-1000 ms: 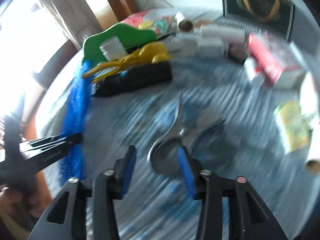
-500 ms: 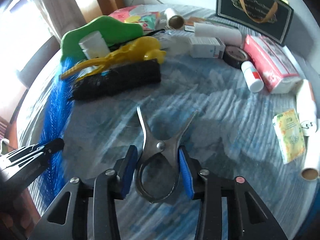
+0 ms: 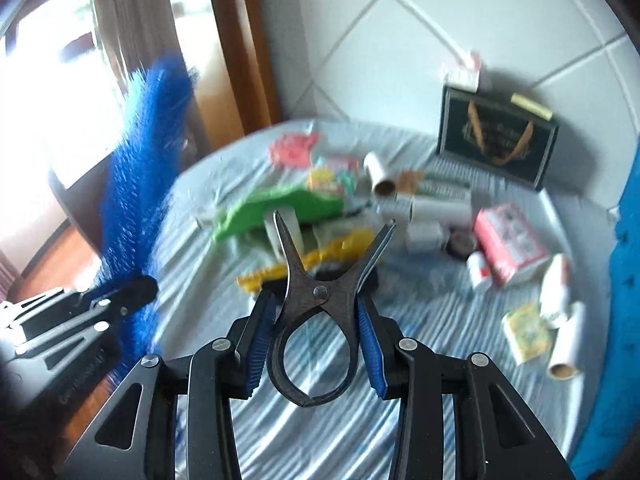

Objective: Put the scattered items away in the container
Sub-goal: 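Lift the brush and clip with both grippers and carry them over the blue bin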

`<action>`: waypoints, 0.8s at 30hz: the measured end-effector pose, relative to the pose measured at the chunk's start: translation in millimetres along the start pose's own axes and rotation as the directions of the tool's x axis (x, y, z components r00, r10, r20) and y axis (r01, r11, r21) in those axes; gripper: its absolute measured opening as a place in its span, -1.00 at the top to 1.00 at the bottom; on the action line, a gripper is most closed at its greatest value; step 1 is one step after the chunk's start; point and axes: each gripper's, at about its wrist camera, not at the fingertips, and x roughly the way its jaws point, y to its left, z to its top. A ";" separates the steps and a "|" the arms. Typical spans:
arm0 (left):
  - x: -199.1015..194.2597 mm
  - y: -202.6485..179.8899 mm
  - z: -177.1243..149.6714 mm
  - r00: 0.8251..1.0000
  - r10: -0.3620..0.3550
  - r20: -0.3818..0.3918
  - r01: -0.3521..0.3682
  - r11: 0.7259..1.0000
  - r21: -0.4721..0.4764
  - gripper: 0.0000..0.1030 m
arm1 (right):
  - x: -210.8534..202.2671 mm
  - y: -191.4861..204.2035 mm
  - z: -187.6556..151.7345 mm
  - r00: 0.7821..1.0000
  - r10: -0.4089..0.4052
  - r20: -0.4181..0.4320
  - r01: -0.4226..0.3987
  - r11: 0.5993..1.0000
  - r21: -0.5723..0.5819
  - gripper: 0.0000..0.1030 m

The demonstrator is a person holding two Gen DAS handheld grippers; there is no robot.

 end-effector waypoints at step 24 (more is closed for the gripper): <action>-236.9 -204.0 140.9 0.787 -0.499 0.362 0.349 0.845 0.406 0.75 | -357.1 -105.9 71.0 0.651 -0.631 0.421 0.563 0.774 0.290 0.22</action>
